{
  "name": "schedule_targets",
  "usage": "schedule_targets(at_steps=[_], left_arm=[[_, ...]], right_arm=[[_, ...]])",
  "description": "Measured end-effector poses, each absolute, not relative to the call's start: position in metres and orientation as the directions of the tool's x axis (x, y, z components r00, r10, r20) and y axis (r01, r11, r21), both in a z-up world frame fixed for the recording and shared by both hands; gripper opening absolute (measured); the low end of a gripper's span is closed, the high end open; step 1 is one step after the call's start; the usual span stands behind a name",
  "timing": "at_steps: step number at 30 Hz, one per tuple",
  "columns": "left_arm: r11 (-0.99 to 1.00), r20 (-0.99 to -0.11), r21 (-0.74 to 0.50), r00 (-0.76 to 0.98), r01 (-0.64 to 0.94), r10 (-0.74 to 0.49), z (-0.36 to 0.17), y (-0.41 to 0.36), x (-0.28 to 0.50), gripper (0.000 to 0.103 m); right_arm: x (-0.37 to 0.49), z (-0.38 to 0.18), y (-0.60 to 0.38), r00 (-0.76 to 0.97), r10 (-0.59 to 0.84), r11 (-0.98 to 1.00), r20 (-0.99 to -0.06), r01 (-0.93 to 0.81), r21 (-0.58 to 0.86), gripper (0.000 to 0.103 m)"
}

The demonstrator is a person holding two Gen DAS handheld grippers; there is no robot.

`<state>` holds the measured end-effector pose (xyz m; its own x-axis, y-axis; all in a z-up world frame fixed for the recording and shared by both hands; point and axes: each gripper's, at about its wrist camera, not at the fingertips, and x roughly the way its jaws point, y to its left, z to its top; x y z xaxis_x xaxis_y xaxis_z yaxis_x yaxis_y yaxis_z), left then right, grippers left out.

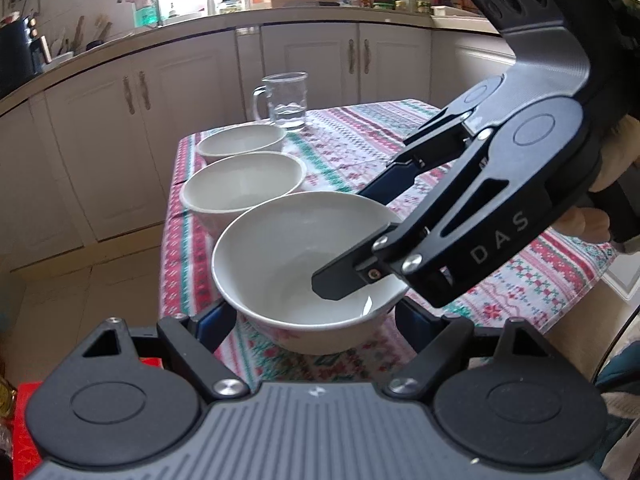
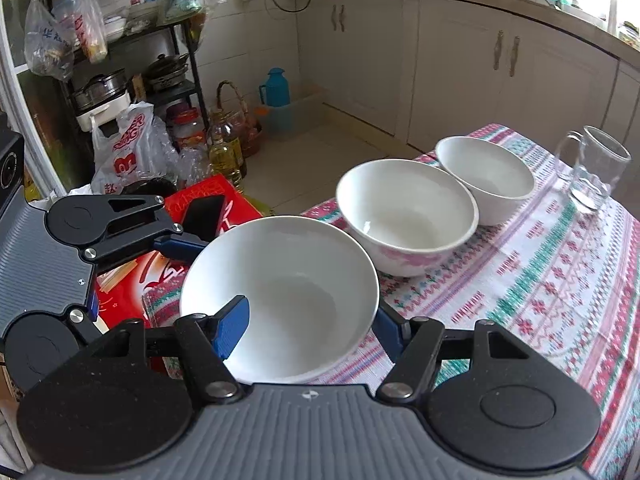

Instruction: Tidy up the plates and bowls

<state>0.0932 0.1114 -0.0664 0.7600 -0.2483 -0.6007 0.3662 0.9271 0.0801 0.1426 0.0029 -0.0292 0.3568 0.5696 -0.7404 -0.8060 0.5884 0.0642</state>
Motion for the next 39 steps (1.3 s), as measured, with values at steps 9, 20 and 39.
schedule_targets(at_steps=[9,20,39], left_arm=[[0.885,-0.589,0.069,0.735,0.46,-0.336,-0.063,0.081,0.102,0.086],[0.824,-0.596,0.057,0.681,0.564,-0.425,-0.067,0.04,0.115,0.086],[0.795,-0.616,0.039,0.641,0.606,-0.458,-0.074,0.012,0.135,0.086]], right_arm=[[0.136,-0.024,-0.04,0.427,0.529,0.669,-0.733,-0.742,0.051,0.073],[0.13,-0.022,-0.089,0.494,0.468,0.755,-0.733,-0.654,0.041,0.075],[0.139,-0.031,-0.122,0.518,0.435,0.802,-0.736,-0.594,0.056,0.077]])
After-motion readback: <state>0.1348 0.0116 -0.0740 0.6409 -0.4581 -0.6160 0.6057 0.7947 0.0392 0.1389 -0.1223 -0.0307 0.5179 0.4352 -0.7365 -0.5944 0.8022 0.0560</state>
